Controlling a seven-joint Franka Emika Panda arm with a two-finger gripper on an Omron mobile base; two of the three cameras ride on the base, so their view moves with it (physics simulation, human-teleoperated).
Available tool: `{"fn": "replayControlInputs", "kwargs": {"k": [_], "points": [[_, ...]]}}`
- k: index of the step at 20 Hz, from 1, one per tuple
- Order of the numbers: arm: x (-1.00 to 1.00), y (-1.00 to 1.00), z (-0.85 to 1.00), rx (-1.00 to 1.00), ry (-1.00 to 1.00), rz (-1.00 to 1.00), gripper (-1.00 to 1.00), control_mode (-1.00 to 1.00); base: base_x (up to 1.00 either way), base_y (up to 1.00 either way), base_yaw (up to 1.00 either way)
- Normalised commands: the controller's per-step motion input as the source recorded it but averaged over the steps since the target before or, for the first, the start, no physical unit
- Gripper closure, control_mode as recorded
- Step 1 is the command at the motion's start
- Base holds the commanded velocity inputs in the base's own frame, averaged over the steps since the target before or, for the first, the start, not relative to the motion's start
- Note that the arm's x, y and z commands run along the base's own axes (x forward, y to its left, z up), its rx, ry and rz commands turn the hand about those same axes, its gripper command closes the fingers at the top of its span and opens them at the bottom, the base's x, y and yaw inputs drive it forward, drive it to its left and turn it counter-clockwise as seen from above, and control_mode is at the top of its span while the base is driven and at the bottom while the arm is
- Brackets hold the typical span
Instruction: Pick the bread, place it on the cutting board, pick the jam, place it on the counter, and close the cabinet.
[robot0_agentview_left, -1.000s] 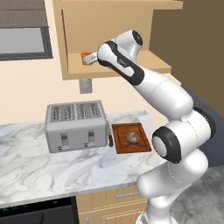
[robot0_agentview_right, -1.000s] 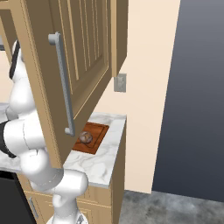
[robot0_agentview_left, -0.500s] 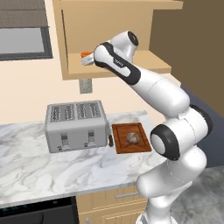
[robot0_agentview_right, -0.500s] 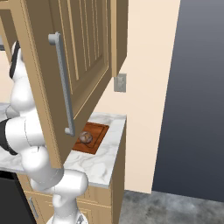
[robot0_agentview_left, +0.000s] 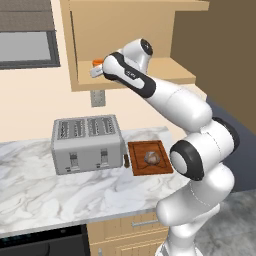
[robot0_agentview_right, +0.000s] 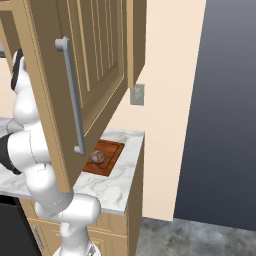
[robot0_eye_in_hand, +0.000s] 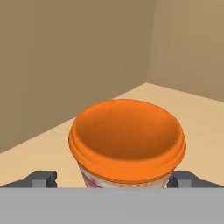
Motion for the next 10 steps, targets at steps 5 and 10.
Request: {"fn": "replayControlInputs", "kwargs": {"k": [5,10], "points": [[0.15,0.0,0.0,0.0,-0.05,0.0,-1.0,-1.0,0.0,0.0,0.0],[0.18,0.0,0.0,0.0,-0.01,0.0,-1.0,-1.0,0.0,0.0,0.0]]}}
